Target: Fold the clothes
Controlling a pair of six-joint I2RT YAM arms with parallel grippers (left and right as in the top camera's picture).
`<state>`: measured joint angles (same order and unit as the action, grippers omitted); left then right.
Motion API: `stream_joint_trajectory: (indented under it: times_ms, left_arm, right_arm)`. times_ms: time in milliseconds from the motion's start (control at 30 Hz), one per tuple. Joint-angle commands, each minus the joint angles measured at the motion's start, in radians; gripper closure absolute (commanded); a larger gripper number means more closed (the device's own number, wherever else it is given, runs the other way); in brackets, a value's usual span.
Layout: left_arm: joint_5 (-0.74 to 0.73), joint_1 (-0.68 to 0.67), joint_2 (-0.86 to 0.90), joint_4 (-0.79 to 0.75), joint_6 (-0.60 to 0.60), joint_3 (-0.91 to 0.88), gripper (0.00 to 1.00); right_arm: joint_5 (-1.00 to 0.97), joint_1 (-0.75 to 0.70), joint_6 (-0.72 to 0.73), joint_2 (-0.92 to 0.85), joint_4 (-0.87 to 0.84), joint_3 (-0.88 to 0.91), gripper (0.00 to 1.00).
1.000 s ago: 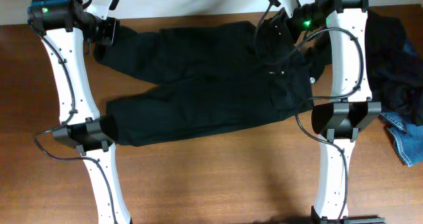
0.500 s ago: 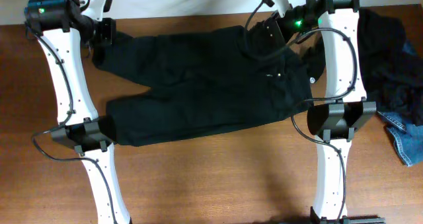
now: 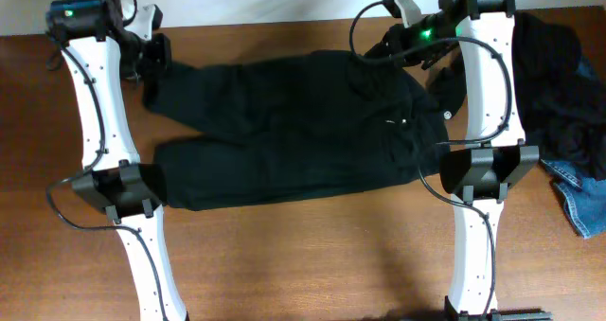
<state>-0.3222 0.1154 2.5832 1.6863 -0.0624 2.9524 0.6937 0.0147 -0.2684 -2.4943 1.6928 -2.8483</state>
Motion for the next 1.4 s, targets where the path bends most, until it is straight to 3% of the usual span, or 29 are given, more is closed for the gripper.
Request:
stream_joint_trajectory:
  times_ms: [0,233,533,700,900,1033,1200,1367]
  left_arm:
    - [-0.047,0.005,-0.045,0.002,0.011,-0.060,1.00]
    - [-0.051,0.003,-0.150,0.002,0.010,-0.188,1.00]
    - [0.035,-0.002,-0.358,0.002,0.009,-0.521,1.00]
    - [0.041,-0.018,-0.368,0.002,-0.012,-0.699,1.00]
    - [0.160,-0.021,-0.368,-0.006,-0.013,-0.875,0.99]
    - [0.197,-0.014,-0.368,-0.026,-0.008,-0.924,1.00]
    - [0.375,0.006,-0.368,-0.056,0.089,-0.986,1.00]
    - [0.383,0.048,-0.368,-0.149,0.097,-1.082,0.99]
  right_arm:
    - [-0.024,0.003,0.042,0.061,0.006,-0.017,0.96]
    - [-0.090,0.004,0.042,0.060,0.006,-0.016,0.96]
    - [-0.089,0.004,0.042,0.050,0.004,-0.001,0.96]
    - [-0.090,0.004,0.042,0.050,0.003,-0.001,0.96]
    - [-0.090,0.004,0.041,0.050,0.003,-0.001,0.96]
    - [-0.090,0.004,0.041,0.049,0.005,-0.001,0.96]
    - [-0.095,0.004,0.038,0.049,0.006,-0.001,0.96]
    - [-0.104,0.004,0.038,0.050,0.006,-0.001,0.96]
